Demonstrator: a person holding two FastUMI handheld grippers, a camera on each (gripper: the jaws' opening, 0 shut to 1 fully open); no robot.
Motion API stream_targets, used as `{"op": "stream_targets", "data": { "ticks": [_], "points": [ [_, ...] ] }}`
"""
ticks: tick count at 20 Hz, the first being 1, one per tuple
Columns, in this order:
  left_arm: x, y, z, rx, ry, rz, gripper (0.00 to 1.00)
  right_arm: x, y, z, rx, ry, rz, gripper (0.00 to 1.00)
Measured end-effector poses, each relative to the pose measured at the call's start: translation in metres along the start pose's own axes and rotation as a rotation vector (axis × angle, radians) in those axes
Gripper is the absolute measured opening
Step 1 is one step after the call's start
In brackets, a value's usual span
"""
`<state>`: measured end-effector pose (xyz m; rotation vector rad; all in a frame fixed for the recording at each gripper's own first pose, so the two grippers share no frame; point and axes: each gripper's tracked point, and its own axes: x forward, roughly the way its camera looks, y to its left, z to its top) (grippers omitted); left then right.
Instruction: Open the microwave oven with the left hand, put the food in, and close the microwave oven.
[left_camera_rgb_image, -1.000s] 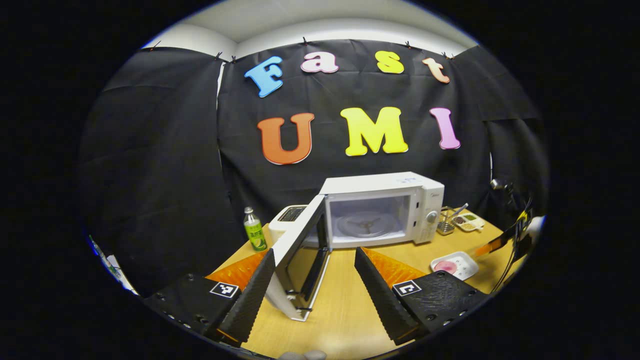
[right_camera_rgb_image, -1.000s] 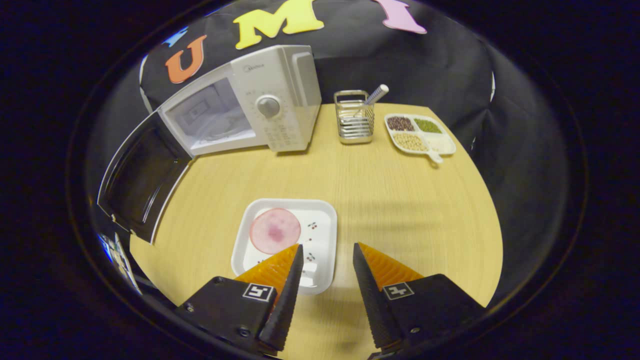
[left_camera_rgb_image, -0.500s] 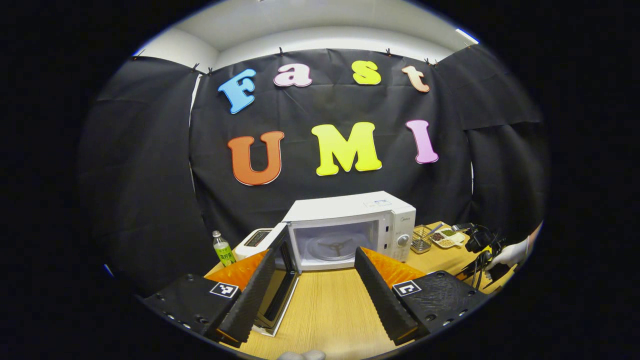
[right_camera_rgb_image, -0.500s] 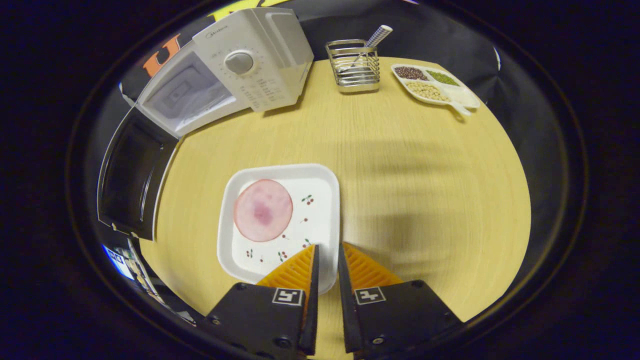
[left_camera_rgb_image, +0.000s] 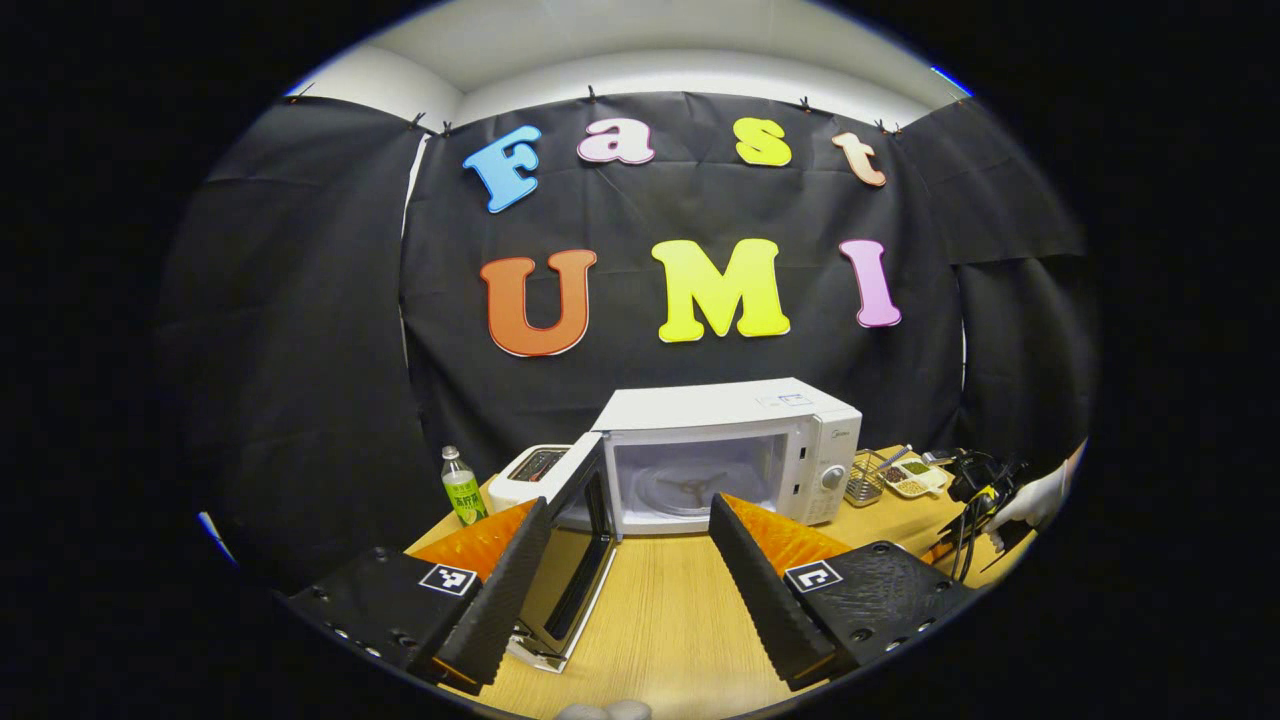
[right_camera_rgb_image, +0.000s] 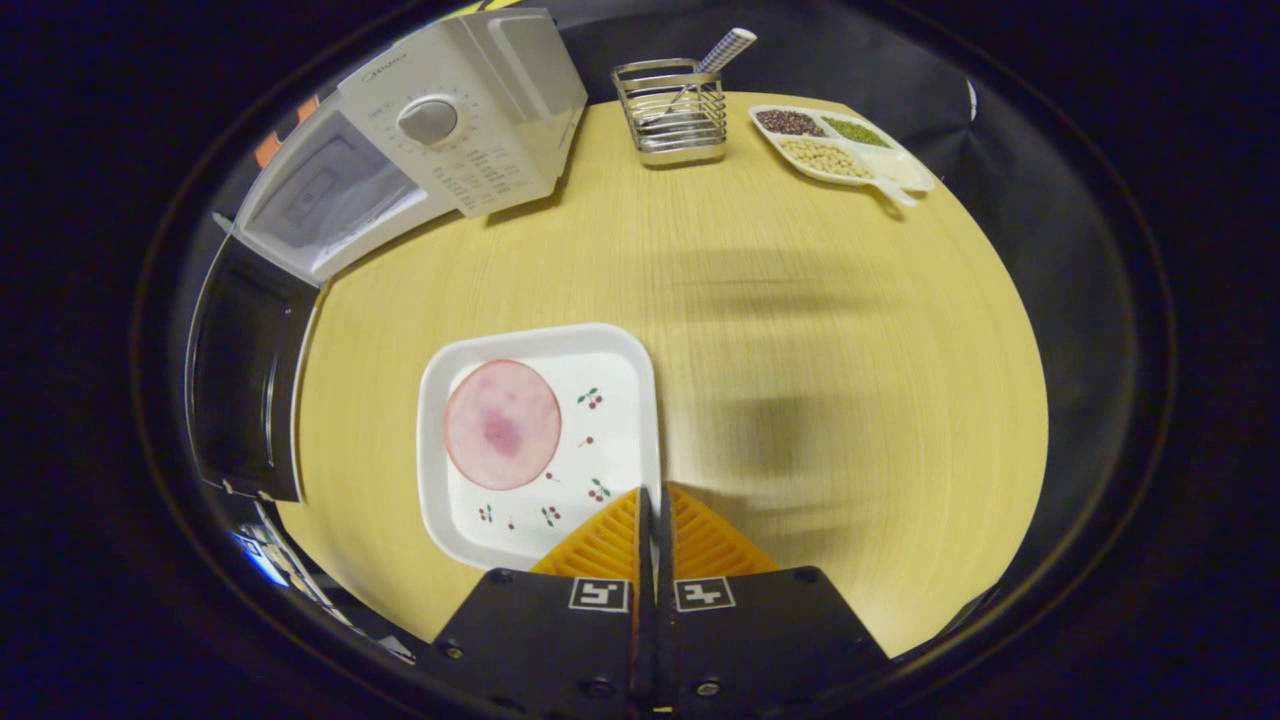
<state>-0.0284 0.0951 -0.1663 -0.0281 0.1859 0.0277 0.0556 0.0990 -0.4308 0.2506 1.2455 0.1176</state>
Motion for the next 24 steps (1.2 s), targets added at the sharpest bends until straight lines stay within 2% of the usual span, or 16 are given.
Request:
{"op": "stream_targets", "data": {
  "ticks": [1,2,3,8,10,11,13,16,17,18,20,21,23,24],
  "points": [
    [0.0,0.001,0.0,0.0,0.004,0.002,0.96,0.0,0.004,0.001,0.007,-0.03,0.025,0.04],
    [0.0,0.003,0.0,0.003,0.006,0.003,0.89,-0.004,0.008,0.004,0.009,-0.058,0.043,0.04],
    [0.001,0.004,-0.001,0.007,0.009,0.004,0.96,-0.009,0.016,0.008,0.011,-0.094,0.077,0.04],
    [0.005,0.006,0.006,0.04,0.022,0.009,0.96,-0.025,0.06,0.029,0.061,-0.228,0.209,0.04],
    [0.008,0.004,0.013,0.042,0.018,0.003,0.96,-0.025,0.07,0.034,0.075,-0.249,0.231,0.04],
    [0.01,0.0,0.015,0.042,0.017,-0.006,0.96,-0.024,0.072,0.035,0.054,-0.244,0.219,0.04],
    [0.011,-0.006,0.021,0.048,0.006,-0.023,0.96,-0.018,0.061,0.03,0.002,-0.192,0.149,0.04],
    [0.012,-0.014,0.027,0.059,-0.016,-0.052,0.96,-0.021,0.041,0.039,-0.044,-0.206,0.092,0.04],
    [0.013,-0.016,0.026,0.058,-0.017,-0.058,0.95,-0.02,0.039,0.034,-0.06,-0.181,0.09,0.05],
    [0.014,-0.017,0.026,0.054,-0.019,-0.061,0.95,-0.019,0.041,0.027,-0.068,-0.144,0.105,0.18],
    [0.016,-0.015,0.024,0.046,-0.014,-0.062,0.96,-0.012,0.045,0.013,-0.062,-0.06,0.137,0.28],
    [0.016,-0.012,0.024,0.041,-0.013,-0.059,0.96,-0.008,0.046,0.008,-0.049,-0.027,0.145,0.23],
    [0.016,-0.009,0.02,0.031,-0.011,-0.051,0.96,0.001,0.041,0.004,-0.021,0.012,0.125,0.23],
    [0.017,-0.007,0.02,0.029,-0.01,-0.048,0.96,0.002,0.039,0.004,-0.015,0.025,0.122,0.28]
  ]
}}
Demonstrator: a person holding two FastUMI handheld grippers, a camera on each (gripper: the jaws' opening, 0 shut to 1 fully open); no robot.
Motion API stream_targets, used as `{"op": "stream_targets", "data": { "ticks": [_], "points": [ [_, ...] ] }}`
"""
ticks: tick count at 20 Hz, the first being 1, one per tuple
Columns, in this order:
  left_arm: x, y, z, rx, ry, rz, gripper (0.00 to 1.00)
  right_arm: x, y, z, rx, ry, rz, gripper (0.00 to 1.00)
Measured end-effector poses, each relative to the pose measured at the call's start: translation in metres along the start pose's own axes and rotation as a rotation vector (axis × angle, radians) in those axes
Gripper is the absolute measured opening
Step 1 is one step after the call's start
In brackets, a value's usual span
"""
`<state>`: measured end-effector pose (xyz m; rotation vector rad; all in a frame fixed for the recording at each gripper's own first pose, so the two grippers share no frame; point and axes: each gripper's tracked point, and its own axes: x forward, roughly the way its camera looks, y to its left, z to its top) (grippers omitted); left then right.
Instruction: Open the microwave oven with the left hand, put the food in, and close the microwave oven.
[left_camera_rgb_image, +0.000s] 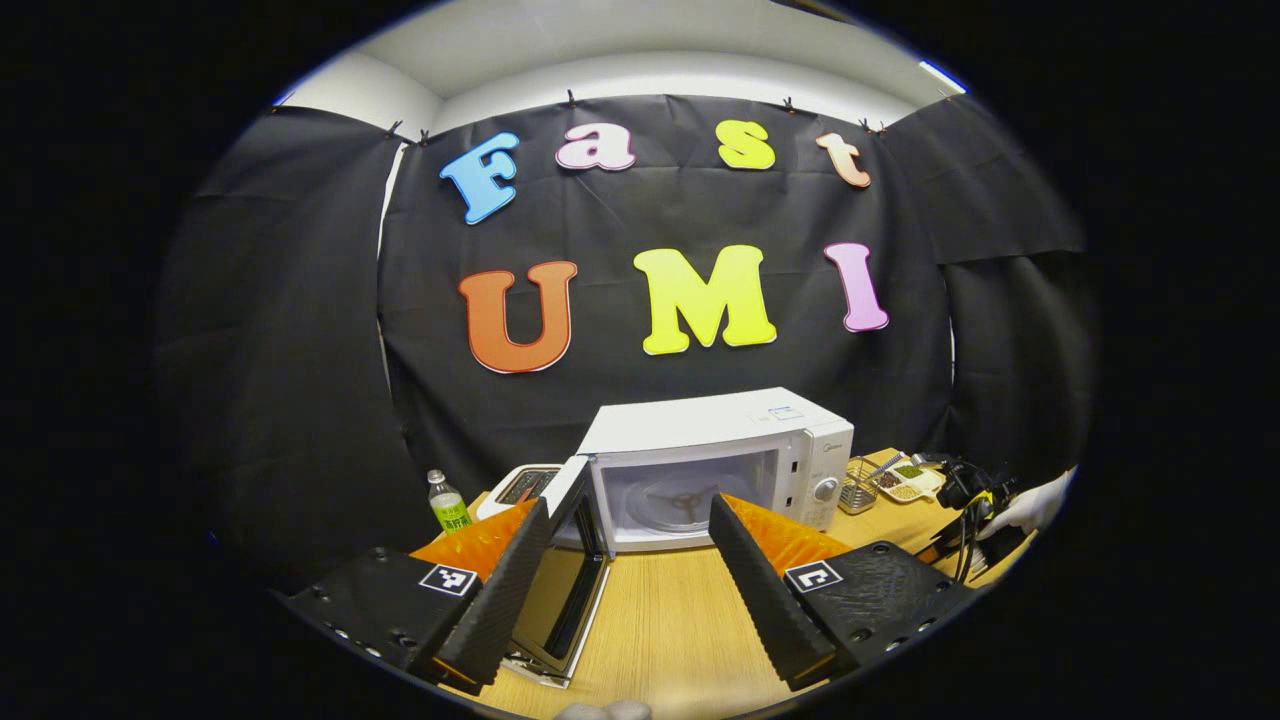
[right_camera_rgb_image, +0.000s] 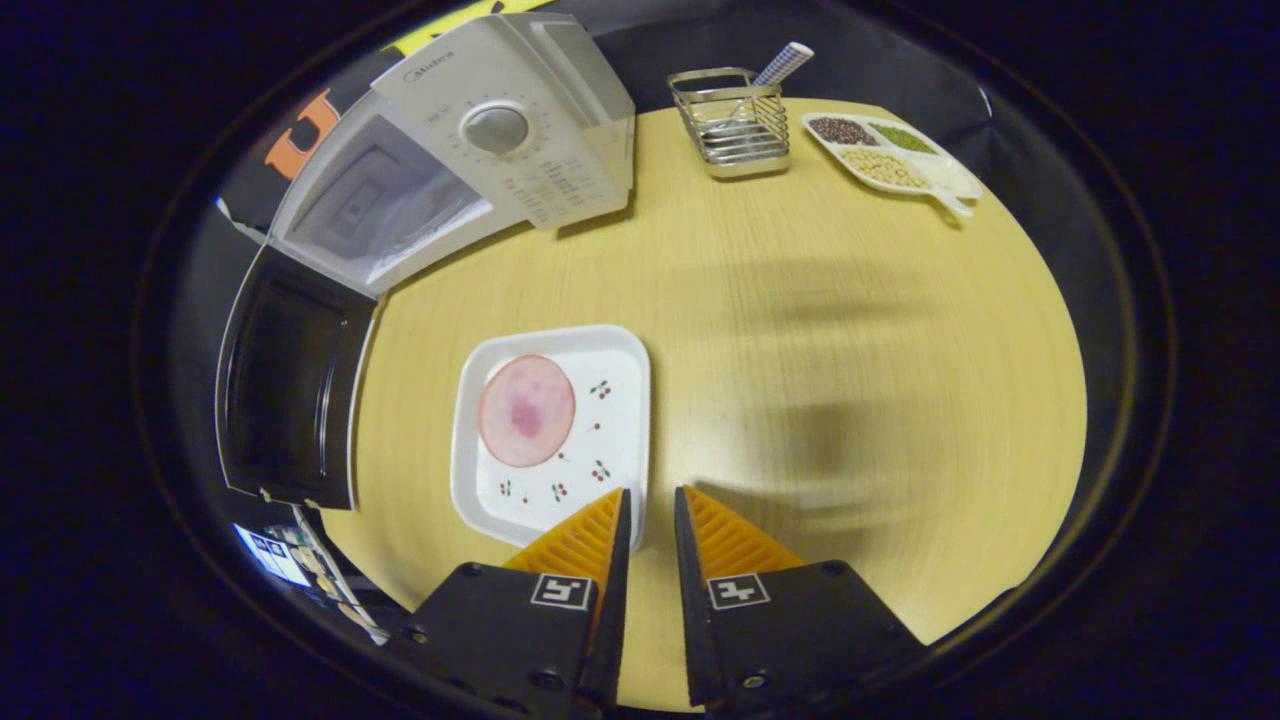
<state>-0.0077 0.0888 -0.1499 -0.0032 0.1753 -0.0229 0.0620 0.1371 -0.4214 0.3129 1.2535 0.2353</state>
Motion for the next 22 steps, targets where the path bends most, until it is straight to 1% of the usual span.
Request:
{"op": "stream_targets", "data": {
  "ticks": [2,7,9,11,12,13,14,16,17,18,19,21,22],
  "points": [
    [0.0,0.003,-0.003,-0.003,0.0,0.004,0.96,0.002,0.003,-0.004,0.017,0.033,0.01,0.29],
    [0.002,0.003,-0.015,-0.046,0.018,0.001,0.96,0.009,0.013,-0.013,0.03,0.114,-0.011,0.28],
    [0.001,0.003,-0.018,-0.064,0.025,0.0,0.96,0.012,0.015,-0.011,0.025,0.111,-0.027,0.29],
    [0.001,0.002,-0.022,-0.073,0.031,-0.003,0.96,0.013,0.014,-0.01,0.028,0.104,-0.042,0.26],
    [0.002,0.004,-0.022,-0.074,0.033,-0.001,0.96,0.013,0.01,-0.008,0.052,0.086,-0.051,0.18],
    [0.003,0.006,-0.024,-0.076,0.034,0.001,0.96,0.014,0.012,-0.009,0.069,0.081,-0.037,0.1],
    [0.003,0.006,-0.023,-0.079,0.033,0.002,0.96,0.013,0.01,-0.01,0.065,0.07,-0.02,0.04],
    [0.004,0.007,-0.025,-0.082,0.035,0.005,0.96,0.013,0.014,-0.006,0.107,0.028,0.014,0.04],
    [0.004,0.008,-0.024,-0.08,0.036,0.007,0.96,0.011,0.012,-0.007,0.115,-0.002,0.016,0.04],
    [0.005,0.009,-0.023,-0.075,0.037,0.009,0.96,0.01,0.016,-0.003,0.11,-0.055,0.033,0.03],
    [0.005,0.01,-0.022,-0.07,0.036,0.01,0.96,0.01,0.016,-0.003,0.096,-0.085,0.039,0.04],
    [0.004,0.012,-0.022,-0.057,0.042,0.012,0.96,0.005,0.03,0.01,0.092,-0.173,0.115,0.04],
    [0.004,0.01,-0.023,-0.049,0.05,0.01,0.96,0.005,0.036,0.016,0.078,-0.195,0.119,0.03]
  ]
}}
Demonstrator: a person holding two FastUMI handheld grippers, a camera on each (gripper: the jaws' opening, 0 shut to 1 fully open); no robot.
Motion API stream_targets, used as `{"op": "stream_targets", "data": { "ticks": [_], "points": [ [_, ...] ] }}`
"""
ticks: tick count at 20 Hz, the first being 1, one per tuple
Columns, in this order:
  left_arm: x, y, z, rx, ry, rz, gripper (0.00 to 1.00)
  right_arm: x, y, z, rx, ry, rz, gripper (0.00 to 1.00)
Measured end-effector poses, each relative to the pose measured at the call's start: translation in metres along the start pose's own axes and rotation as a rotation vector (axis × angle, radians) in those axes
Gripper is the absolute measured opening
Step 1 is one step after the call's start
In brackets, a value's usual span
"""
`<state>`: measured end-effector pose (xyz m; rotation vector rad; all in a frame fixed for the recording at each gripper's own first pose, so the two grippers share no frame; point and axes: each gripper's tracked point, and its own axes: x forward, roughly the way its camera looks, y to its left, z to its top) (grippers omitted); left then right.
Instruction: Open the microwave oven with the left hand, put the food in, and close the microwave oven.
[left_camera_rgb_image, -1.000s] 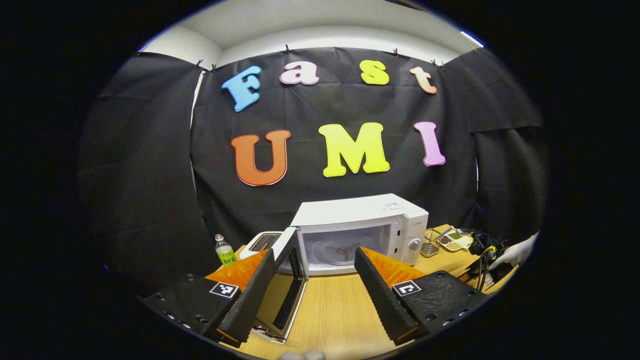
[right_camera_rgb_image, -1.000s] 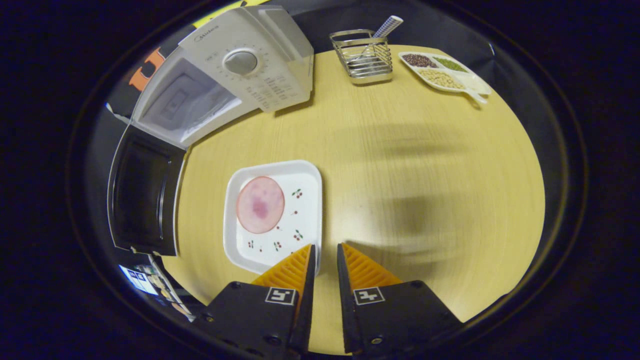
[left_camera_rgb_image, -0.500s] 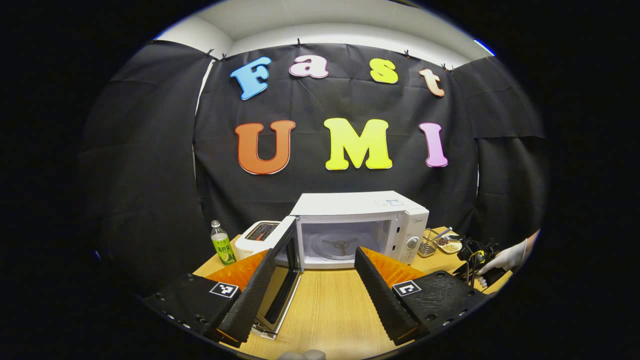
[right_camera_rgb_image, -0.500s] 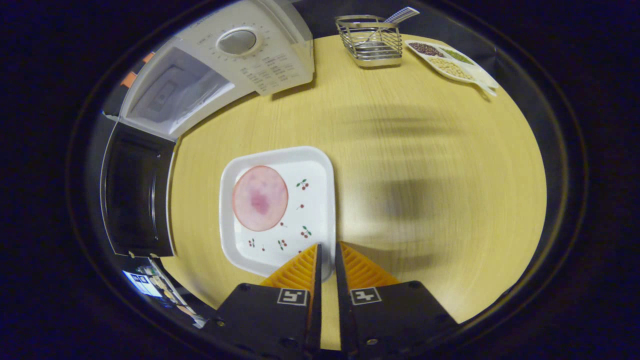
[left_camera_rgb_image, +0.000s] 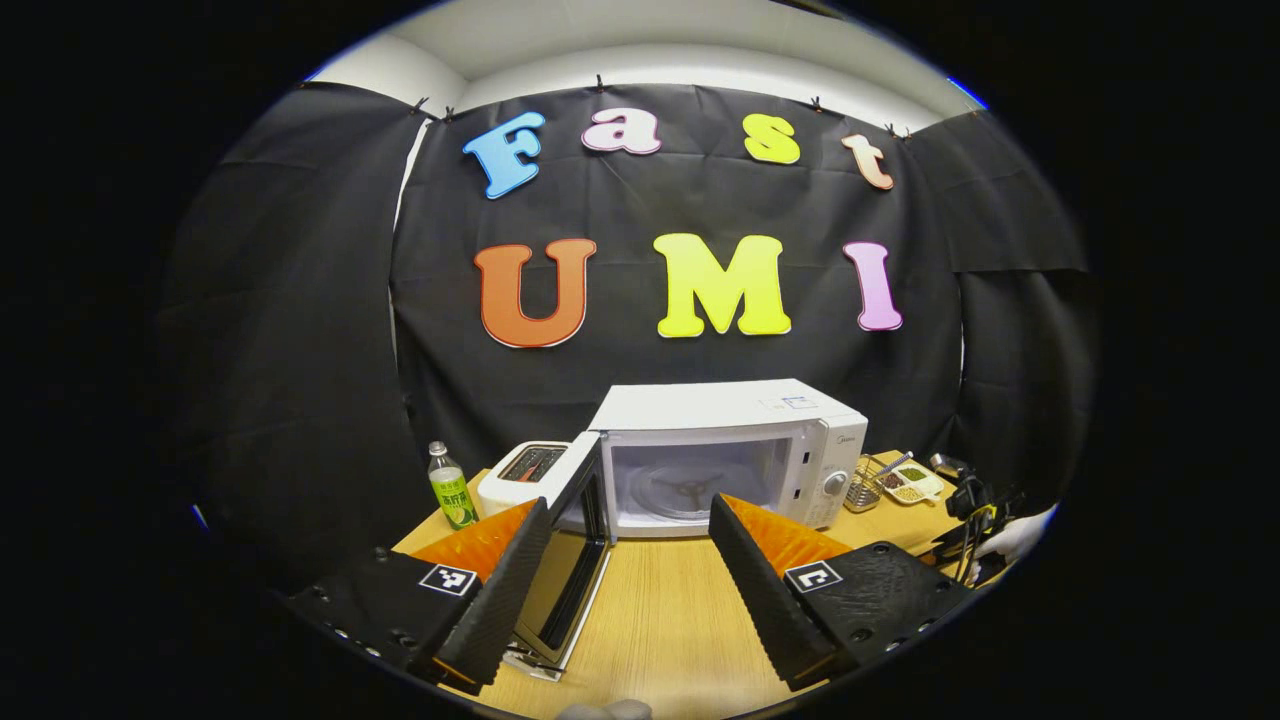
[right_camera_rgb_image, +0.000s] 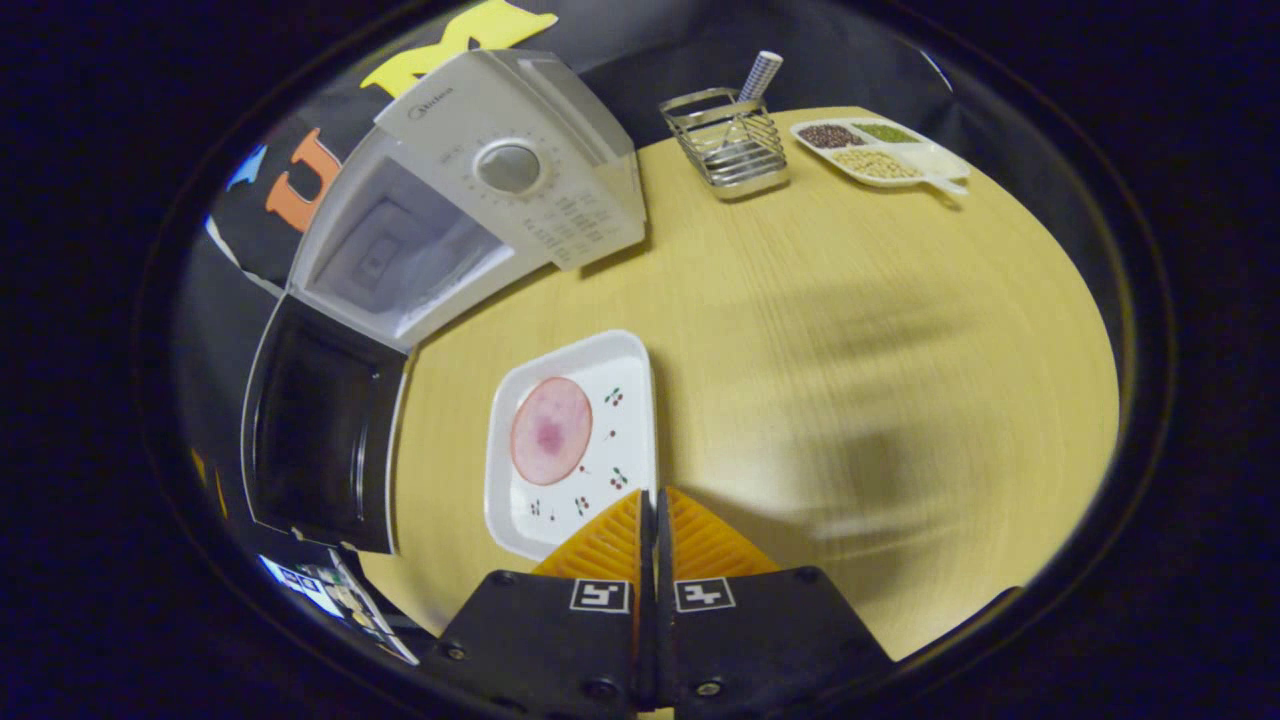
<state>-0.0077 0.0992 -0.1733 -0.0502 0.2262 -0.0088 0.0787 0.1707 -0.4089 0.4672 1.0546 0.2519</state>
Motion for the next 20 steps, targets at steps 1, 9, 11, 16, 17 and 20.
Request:
{"op": "stream_targets", "data": {
  "ticks": [1,9,11,16,17,20],
  "points": [
    [0.001,0.0,-0.001,0.009,0.008,0.0,0.96,0.001,0.007,0.001,-0.01,-0.025,0.016,0.04],
    [0.005,-0.009,0.006,0.056,0.002,-0.016,0.96,0.015,0.068,0.031,0.081,-0.221,0.17,0.03],
    [0.005,-0.011,0.007,0.057,0.002,-0.022,0.96,0.013,0.081,0.037,0.154,-0.267,0.187,0.03],
    [0.008,-0.017,0.018,0.079,-0.03,-0.023,0.96,0.027,0.137,0.064,0.327,-0.389,0.273,0.03],
    [0.01,-0.02,0.019,0.082,-0.031,-0.032,0.96,0.03,0.149,0.07,0.342,-0.42,0.288,0.04],
    [0.013,-0.023,0.02,0.092,-0.041,-0.05,0.96,0.046,0.185,0.088,0.425,-0.504,0.32,0.03]
  ]
}}
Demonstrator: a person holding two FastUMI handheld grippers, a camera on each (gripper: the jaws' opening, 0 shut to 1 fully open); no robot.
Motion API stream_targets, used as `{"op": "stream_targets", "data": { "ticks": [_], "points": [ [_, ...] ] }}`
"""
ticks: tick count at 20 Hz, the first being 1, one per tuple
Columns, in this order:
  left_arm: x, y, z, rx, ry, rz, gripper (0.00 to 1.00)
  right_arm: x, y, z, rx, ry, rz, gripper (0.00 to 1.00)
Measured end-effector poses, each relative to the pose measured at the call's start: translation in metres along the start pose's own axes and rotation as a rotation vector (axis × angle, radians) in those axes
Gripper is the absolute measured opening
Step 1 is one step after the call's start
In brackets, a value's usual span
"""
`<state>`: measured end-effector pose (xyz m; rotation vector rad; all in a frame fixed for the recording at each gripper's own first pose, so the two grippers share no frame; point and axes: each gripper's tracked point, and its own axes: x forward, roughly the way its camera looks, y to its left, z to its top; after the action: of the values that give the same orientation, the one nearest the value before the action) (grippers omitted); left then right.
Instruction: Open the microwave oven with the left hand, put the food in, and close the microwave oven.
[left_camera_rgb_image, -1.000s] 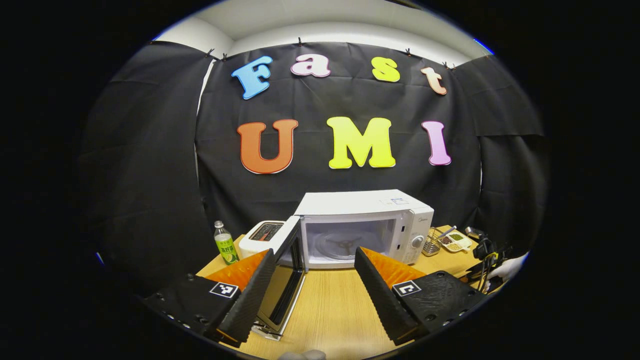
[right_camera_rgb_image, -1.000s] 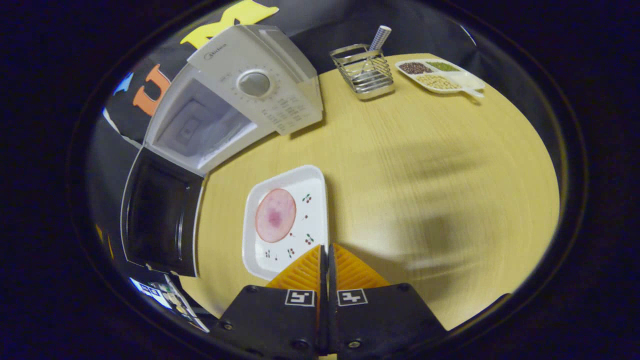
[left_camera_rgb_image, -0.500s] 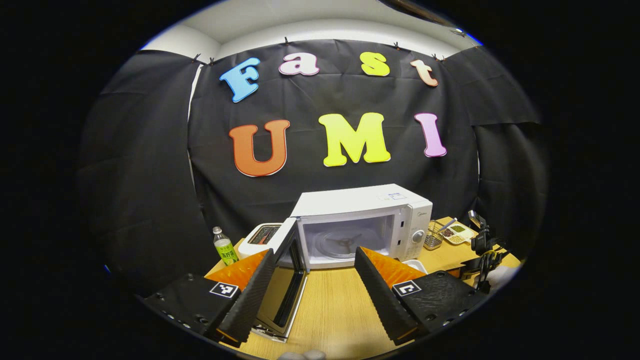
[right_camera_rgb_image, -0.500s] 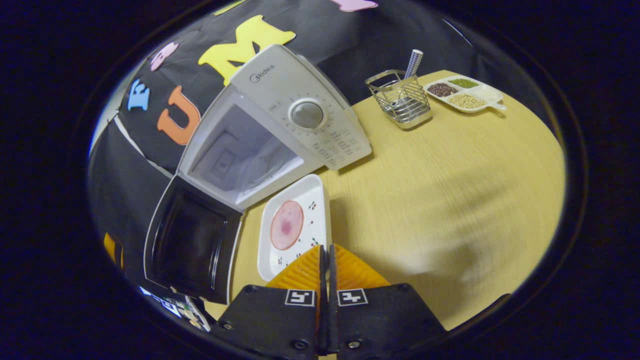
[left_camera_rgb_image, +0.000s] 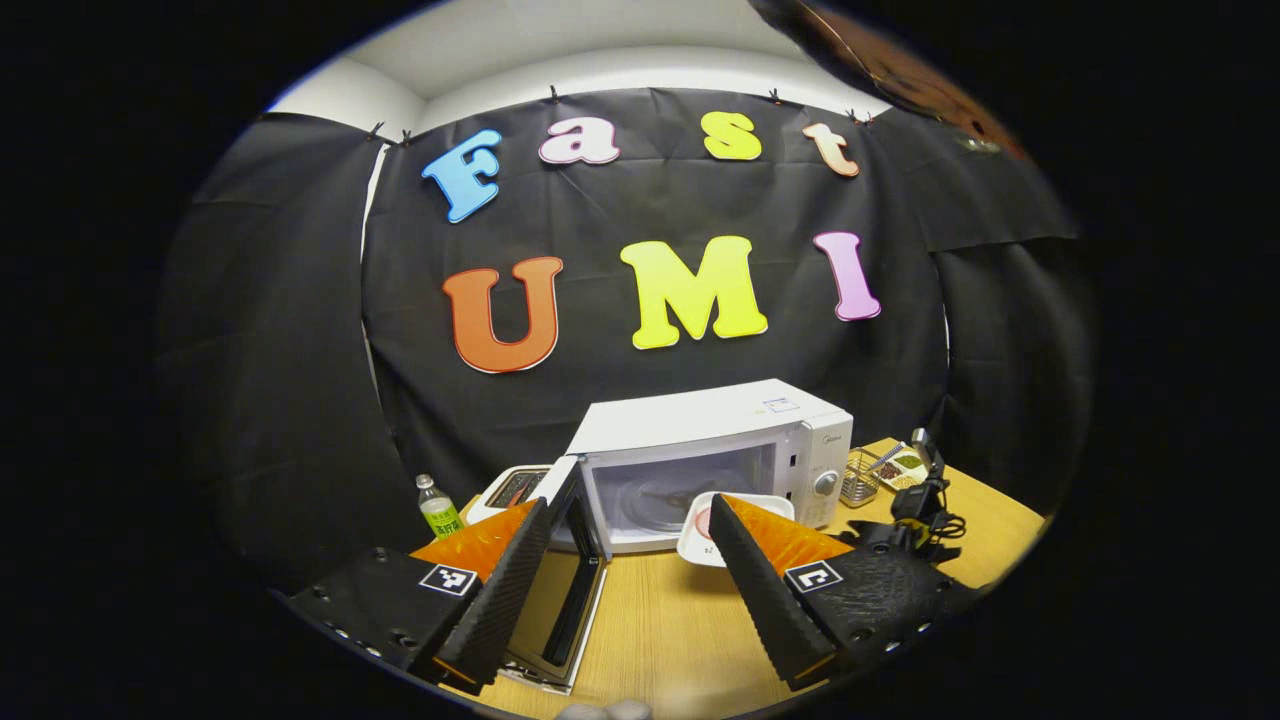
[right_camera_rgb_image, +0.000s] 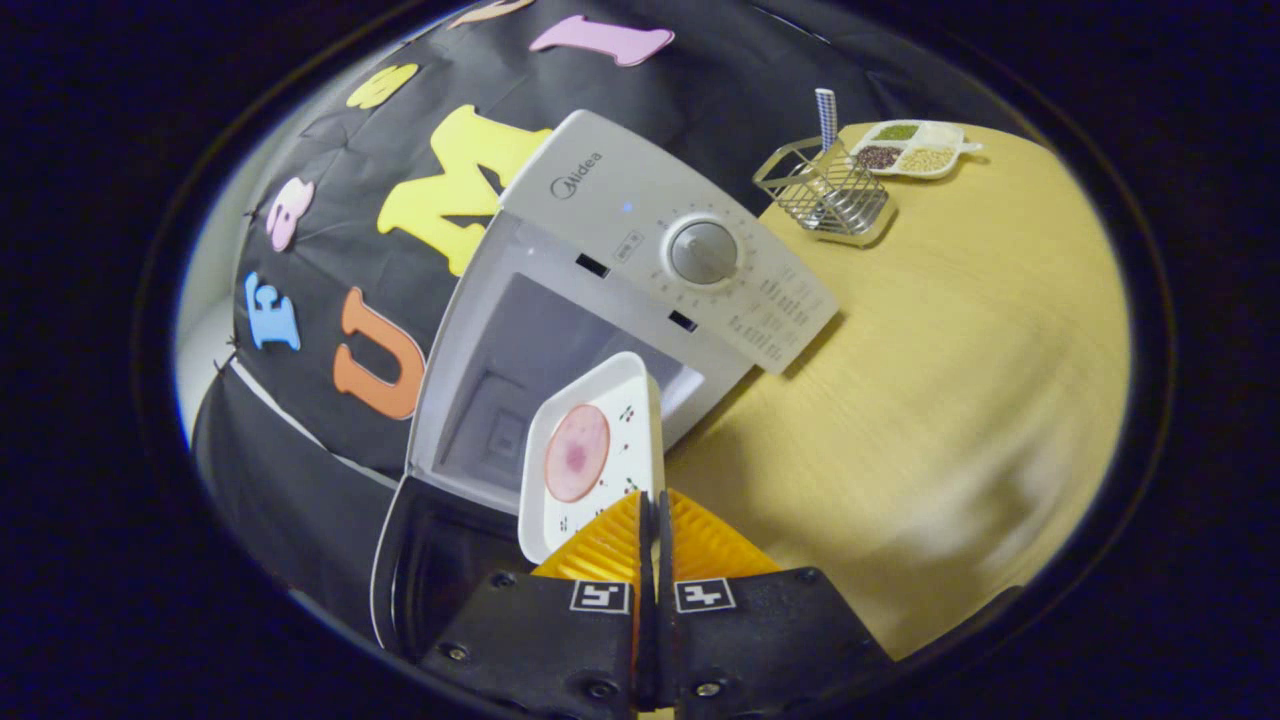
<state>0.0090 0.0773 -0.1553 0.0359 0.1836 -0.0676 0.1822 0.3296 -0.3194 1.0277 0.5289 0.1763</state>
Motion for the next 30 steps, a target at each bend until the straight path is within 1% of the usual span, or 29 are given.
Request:
{"op": "stream_targets", "data": {
  "ticks": [1,2,4,6,7,8,9,11,15,16,17,19,20,22,24,25,26,28,29,30],
  "points": [
    [0.0,0.002,0.0,0.005,-0.002,0.0,0.96,0.009,0.012,-0.003,0.013,-0.029,0.01,0.0],
    [0.001,0.003,-0.001,0.008,-0.003,0.0,0.96,0.019,0.023,-0.005,0.015,-0.05,0.017,0.04],
    [0.002,0.006,-0.006,0.027,0.001,0.0,0.96,0.038,0.038,-0.008,0.034,-0.104,0.02,0.03],
    [0.005,0.01,-0.013,0.043,0.02,-0.001,0.96,0.059,0.043,-0.007,0.084,-0.144,0.002,0.04],
    [0.006,0.013,-0.017,0.05,0.026,-0.001,0.96,0.067,0.042,-0.006,0.087,-0.164,-0.01,0.03],
    [0.006,0.015,-0.02,0.056,0.029,-0.002,0.96,0.074,0.041,-0.006,0.083,-0.175,-0.024,0.0],
    [0.008,0.016,-0.022,0.056,0.033,-0.002,0.96,0.083,0.038,-0.004,0.094,-0.189,-0.032,0.03],
    [0.011,0.022,-0.026,0.055,0.04,0.001,0.96,0.099,0.033,-0.001,0.112,-0.212,-0.057,0.03],
    [0.017,0.028,-0.029,0.054,0.044,0.014,0.96,0.125,0.032,-0.012,0.135,-0.213,-0.083,0.03],
    [0.016,0.03,-0.03,0.059,0.048,0.015,0.96,0.129,0.032,-0.011,0.135,-0.223,-0.088,0.03],
    [0.016,0.032,-0.031,0.064,0.049,0.017,0.96,0.133,0.031,-0.012,0.141,-0.228,-0.092,0.0],
    [0.015,0.034,-0.032,0.068,0.052,0.02,0.96,0.144,0.03,-0.006,0.163,-0.247,-0.089,0.0],
    [0.014,0.036,-0.033,0.066,0.052,0.024,0.96,0.142,0.031,-0.005,0.147,-0.258,-0.09,0.04],
    [0.012,0.039,-0.036,0.055,0.058,0.033,0.96,0.151,0.034,0.002,0.119,-0.278,-0.096,0.04],
    [0.01,0.039,-0.037,0.054,0.064,0.034,0.96,0.156,0.037,0.004,0.144,-0.28,-0.07,0.05],
    [0.008,0.039,-0.037,0.057,0.063,0.035,0.96,0.155,0.039,0.007,0.156,-0.285,-0.054,0.0],
    [0.008,0.04,-0.038,0.061,0.063,0.037,0.96,0.151,0.039,0.008,0.142,-0.288,-0.058,0.12],
    [0.006,0.042,-0.038,0.059,0.064,0.041,0.96,0.147,0.041,0.012,0.091,-0.301,-0.064,0.13],
    [0.005,0.041,-0.038,0.057,0.064,0.041,0.96,0.143,0.045,0.013,0.075,-0.318,-0.046,0.02],
    [0.005,0.041,-0.038,0.056,0.062,0.044,0.96,0.135,0.051,0.012,0.05,-0.312,-0.041,0.24]
  ]
}}
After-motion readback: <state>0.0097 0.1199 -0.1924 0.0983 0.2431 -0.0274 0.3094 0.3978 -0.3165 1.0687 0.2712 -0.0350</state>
